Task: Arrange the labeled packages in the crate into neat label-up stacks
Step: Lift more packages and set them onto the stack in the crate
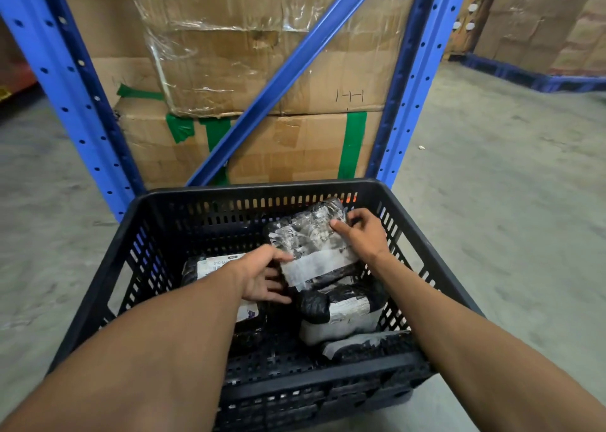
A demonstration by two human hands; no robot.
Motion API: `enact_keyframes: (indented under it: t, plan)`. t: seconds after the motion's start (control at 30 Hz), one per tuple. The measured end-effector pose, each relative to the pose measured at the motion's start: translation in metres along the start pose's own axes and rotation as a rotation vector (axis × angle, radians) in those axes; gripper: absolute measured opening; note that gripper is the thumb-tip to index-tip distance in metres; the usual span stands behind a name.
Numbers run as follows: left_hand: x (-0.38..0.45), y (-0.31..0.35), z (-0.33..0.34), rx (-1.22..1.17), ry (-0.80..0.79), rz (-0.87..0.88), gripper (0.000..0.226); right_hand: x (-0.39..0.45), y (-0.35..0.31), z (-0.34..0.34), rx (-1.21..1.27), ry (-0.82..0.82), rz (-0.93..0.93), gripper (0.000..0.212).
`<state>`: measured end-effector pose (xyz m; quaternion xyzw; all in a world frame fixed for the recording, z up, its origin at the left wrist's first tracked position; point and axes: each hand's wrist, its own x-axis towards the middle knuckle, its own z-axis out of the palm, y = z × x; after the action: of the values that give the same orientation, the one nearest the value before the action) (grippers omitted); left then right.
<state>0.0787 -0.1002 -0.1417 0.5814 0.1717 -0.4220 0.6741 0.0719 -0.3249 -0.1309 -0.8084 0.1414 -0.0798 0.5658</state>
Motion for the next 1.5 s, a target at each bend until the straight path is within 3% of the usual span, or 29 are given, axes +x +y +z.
enact_keyframes:
  t: [0.17,0.27,0.4,0.5,0.6,0.73,0.83,0.9,1.07,1.23,1.37,1.5]
  plan:
    - [-0.028,0.023,-0.019,-0.161,-0.211,-0.012,0.103,-0.016,-0.018,0.016,0.018,-0.023,-0.355,0.042]
    - [-0.044,0.035,-0.038,-0.297,-0.246,0.058,0.109,-0.032,-0.028,0.034,0.004,-0.091,-0.528,0.046]
    - [-0.058,0.037,-0.062,-0.343,0.05,0.208,0.088,-0.05,-0.04,0.061,-0.137,-0.283,-0.785,0.046]
    - [-0.07,0.035,-0.08,-0.308,0.072,0.286,0.06,-0.062,-0.044,0.074,-0.195,-0.448,-0.866,0.035]
    - [-0.082,0.03,-0.099,-0.316,0.045,0.322,0.039,-0.066,-0.046,0.08,-0.079,-0.497,-0.758,0.032]
    - [-0.083,0.02,-0.107,-0.347,0.006,0.411,0.046,-0.056,-0.04,0.079,-0.03,-0.381,-0.437,0.035]
    - [-0.083,0.018,-0.104,-0.341,-0.059,0.422,0.062,-0.051,-0.032,0.075,-0.066,-0.578,-0.091,0.063]
    - [-0.084,0.017,-0.102,-0.342,-0.104,0.421,0.066,-0.05,-0.03,0.075,0.017,-0.711,0.021,0.072]
    - [-0.087,0.019,-0.097,-0.339,-0.15,0.417,0.065,-0.044,-0.031,0.078,0.36,-0.713,0.124,0.064]
    - [-0.094,0.027,-0.091,-0.285,-0.246,0.341,0.09,-0.032,-0.035,0.065,0.569,-0.489,0.093,0.056]
    - [-0.091,0.034,-0.09,-0.115,-0.188,0.225,0.073,-0.03,-0.04,0.053,0.616,-0.437,0.125,0.068]
    - [-0.092,0.033,-0.08,0.179,-0.1,0.06,0.059,-0.04,-0.043,0.057,0.548,-0.445,0.165,0.063]
